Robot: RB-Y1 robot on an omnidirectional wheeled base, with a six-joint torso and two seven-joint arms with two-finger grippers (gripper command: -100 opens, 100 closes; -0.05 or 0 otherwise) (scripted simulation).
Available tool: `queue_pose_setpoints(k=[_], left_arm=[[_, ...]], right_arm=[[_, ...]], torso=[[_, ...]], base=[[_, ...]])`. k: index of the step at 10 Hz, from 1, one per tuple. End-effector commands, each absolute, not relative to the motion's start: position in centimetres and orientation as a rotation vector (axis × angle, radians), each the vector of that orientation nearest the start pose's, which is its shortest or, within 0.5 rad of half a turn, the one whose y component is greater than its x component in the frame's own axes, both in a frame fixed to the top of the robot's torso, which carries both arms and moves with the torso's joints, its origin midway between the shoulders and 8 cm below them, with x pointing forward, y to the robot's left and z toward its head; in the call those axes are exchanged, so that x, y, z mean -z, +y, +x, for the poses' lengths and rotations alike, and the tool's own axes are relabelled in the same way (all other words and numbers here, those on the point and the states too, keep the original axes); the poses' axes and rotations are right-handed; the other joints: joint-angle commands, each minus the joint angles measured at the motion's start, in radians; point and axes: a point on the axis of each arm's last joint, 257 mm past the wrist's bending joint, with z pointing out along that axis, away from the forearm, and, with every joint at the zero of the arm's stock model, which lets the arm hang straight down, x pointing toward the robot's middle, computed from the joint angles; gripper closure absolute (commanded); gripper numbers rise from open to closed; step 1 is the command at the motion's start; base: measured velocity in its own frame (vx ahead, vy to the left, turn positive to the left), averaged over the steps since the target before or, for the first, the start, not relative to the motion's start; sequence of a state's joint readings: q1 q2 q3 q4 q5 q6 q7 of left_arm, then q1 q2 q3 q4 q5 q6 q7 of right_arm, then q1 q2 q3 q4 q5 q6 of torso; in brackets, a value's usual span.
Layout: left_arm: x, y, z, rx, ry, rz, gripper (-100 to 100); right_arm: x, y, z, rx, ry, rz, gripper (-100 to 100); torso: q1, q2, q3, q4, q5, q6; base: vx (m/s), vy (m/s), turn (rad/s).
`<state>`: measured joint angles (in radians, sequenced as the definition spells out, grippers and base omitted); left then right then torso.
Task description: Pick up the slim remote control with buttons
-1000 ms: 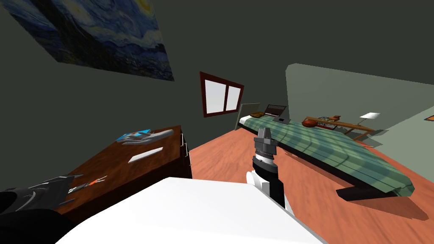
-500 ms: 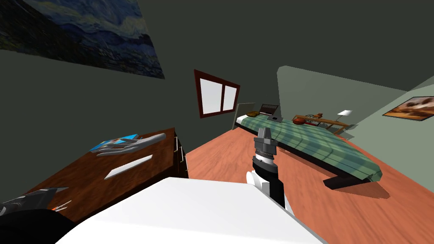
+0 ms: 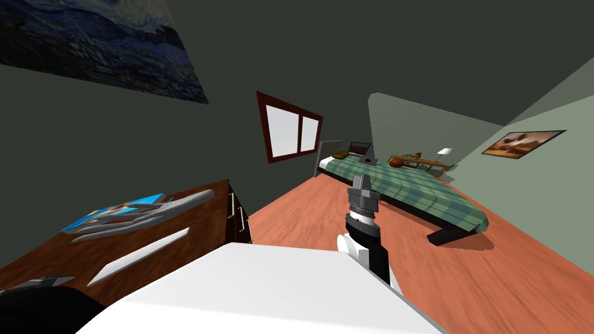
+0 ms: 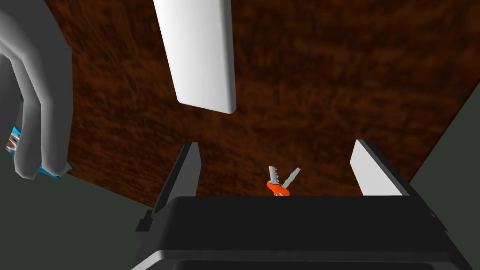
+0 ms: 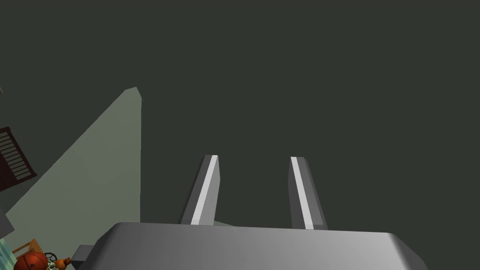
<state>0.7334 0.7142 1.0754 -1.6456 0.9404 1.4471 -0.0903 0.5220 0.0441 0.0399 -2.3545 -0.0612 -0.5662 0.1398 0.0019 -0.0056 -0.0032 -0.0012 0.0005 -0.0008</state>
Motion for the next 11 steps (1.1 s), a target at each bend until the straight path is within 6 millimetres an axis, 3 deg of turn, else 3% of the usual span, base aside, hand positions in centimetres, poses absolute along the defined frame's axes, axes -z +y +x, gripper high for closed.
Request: queue_pose_setpoints(k=[1, 3, 7, 11], left_arm=[[25.5, 69.5, 1.9, 0.039, 1.034, -2.602, -100], [26.4, 68.4, -0.3, 0.014, 1.023, -2.687, -100], [27.4, 66.8, -2.5, -0.011, 1.019, -2.786, -100], [29.8, 63.5, -5.5, -0.022, 1.002, -2.944, -100]], right_arm=[[-6.2, -27.8, 31.4, -1.260, 0.484, 0.590, 0], [-6.2, -27.8, 31.4, -1.260, 0.484, 0.590, 0], [-6.2, -27.8, 31.4, -1.260, 0.484, 0.590, 0], [-6.2, -27.8, 31.4, -1.260, 0.484, 0.590, 0]], torso=[[0.000, 0.000, 0.000, 0.000, 0.000, 0.000], [-0.001, 0.001, 0.001, 0.000, 0.000, 0.000], [0.001, -0.001, -0.001, 0.000, 0.000, 0.000], [0.002, 0.001, 0.001, 0.000, 0.001, 0.000]], base=[[0.071, 0.031, -0.086], [0.092, 0.044, -0.199], [0.091, 0.057, -0.122], [0.067, 0.083, -0.138]])
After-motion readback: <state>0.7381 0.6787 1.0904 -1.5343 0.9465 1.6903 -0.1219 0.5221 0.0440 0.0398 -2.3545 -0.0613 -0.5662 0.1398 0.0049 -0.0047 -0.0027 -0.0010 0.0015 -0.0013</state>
